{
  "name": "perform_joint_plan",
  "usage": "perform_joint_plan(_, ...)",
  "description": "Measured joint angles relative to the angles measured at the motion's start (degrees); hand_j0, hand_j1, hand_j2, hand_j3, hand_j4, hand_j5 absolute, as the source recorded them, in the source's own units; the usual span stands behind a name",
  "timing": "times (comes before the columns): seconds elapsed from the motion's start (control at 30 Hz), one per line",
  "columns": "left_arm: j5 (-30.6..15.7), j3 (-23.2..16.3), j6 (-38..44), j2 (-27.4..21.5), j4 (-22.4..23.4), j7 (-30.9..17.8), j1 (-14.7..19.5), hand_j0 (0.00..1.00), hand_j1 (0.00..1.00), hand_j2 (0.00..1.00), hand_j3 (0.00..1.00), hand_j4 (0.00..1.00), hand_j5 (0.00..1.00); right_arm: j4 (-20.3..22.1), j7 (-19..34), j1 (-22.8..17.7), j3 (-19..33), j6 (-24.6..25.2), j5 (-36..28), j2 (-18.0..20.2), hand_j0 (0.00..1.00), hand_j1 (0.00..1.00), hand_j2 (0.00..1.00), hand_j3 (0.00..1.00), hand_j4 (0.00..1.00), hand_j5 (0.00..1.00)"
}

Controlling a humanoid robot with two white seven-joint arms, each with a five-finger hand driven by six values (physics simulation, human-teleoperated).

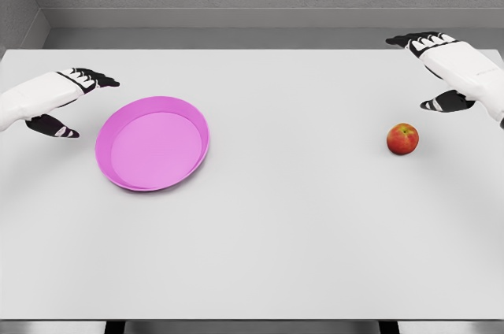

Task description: Put the apple on the plate with both arms

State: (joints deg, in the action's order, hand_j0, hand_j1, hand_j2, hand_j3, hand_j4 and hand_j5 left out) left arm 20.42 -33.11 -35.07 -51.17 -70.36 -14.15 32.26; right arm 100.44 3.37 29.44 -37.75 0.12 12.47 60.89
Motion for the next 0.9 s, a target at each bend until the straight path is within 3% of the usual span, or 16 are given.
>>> perform_joint_plan(0.3,0.3,-0.1,0.0,0.2,0.0,-0.2,-0.1,1.00,1.00,1.00,1.00,1.00,1.00,0.0,-0.4,-1.4,-0.2,-1.9,-0.1,1.7,1.00,1.00,1.00,1.00,1.00,1.00)
perform_joint_plan(0.57,0.6,-0.1,0.0,0.3,0.0,-0.3,-0.1,1.00,1.00,1.00,1.00,1.00,1.00,-1.3,10.3,-1.7,-0.7,-3.9,-0.2,2.3,1.00,1.00,1.00,1.00,1.00,1.00)
perform_joint_plan(0.73,1.1,-0.1,0.0,0.3,0.0,-0.3,0.1,1.00,1.00,1.00,1.00,1.00,1.00,-2.8,21.1,-0.6,-1.0,-5.2,-0.2,2.0,1.00,1.00,1.00,1.00,1.00,1.00)
perform_joint_plan(0.9,1.3,-0.1,0.0,0.4,0.0,-0.7,0.2,1.00,1.00,1.00,1.00,1.00,1.00,-6.0,26.1,1.1,-1.1,-5.4,-0.2,0.3,1.00,1.00,1.00,1.00,1.00,1.00)
